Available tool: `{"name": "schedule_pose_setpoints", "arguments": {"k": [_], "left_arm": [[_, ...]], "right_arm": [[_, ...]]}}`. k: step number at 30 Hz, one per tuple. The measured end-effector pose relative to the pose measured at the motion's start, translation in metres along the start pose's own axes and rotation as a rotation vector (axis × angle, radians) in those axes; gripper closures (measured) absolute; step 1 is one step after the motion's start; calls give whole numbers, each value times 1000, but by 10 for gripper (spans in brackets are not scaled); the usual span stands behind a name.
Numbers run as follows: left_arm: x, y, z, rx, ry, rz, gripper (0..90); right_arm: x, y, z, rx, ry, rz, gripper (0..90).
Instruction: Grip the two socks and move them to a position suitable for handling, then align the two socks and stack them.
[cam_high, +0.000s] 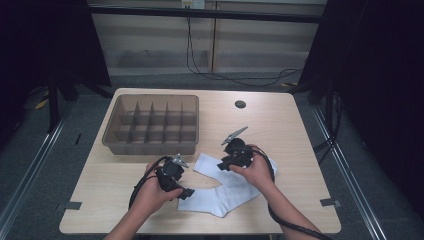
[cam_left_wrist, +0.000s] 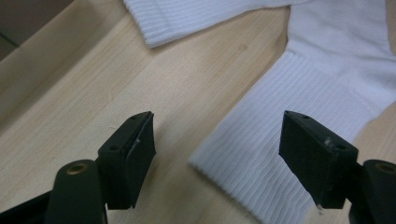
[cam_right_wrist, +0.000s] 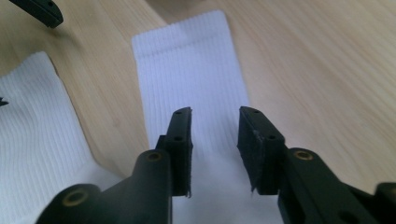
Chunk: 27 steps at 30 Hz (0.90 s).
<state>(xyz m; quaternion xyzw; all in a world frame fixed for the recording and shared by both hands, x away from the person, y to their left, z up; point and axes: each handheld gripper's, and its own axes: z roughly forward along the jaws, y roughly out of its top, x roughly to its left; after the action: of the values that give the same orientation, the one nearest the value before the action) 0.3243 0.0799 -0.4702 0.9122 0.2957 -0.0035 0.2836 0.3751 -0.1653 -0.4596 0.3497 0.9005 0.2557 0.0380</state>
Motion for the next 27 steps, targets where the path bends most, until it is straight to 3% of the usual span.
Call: {"name": "schedule_pose_setpoints", "arguments": {"k": [6, 7, 9, 10, 12, 15, 18, 23, 25, 27], "left_arm": [[3, -2, -3, -2, 8, -15, 289], [4, -3, -3, -3, 4, -16, 300], [5, -3, -3, 0, 6, -15, 304], [5, -3, -3, -1, 12, -13, 302], [5, -3, -3, -6, 18, -13, 294], [5, -4, -2, 6, 20, -17, 289], [4, -3, -2, 2, 25, -14, 286], [3, -2, 1, 11, 17, -17, 283], [2, 0, 1, 3, 17, -14, 283], [2, 1, 2, 0, 14, -13, 283]], "right_arm": [[13, 14, 30, 25, -7, -44, 706], [15, 15, 32, 7, 7, -53, 706], [21, 18, 36, -19, 94, -60, 706], [23, 18, 36, -21, 92, -85, 703], [26, 18, 30, -24, 49, -110, 687], [16, 12, 16, -18, -1, -87, 655], [-5, -1, -9, -56, -38, -20, 646], [-36, -30, -39, -60, -121, 99, 627], [-48, -43, -48, -44, -186, 132, 621], [-59, -54, -53, -26, -233, 137, 605]]}}
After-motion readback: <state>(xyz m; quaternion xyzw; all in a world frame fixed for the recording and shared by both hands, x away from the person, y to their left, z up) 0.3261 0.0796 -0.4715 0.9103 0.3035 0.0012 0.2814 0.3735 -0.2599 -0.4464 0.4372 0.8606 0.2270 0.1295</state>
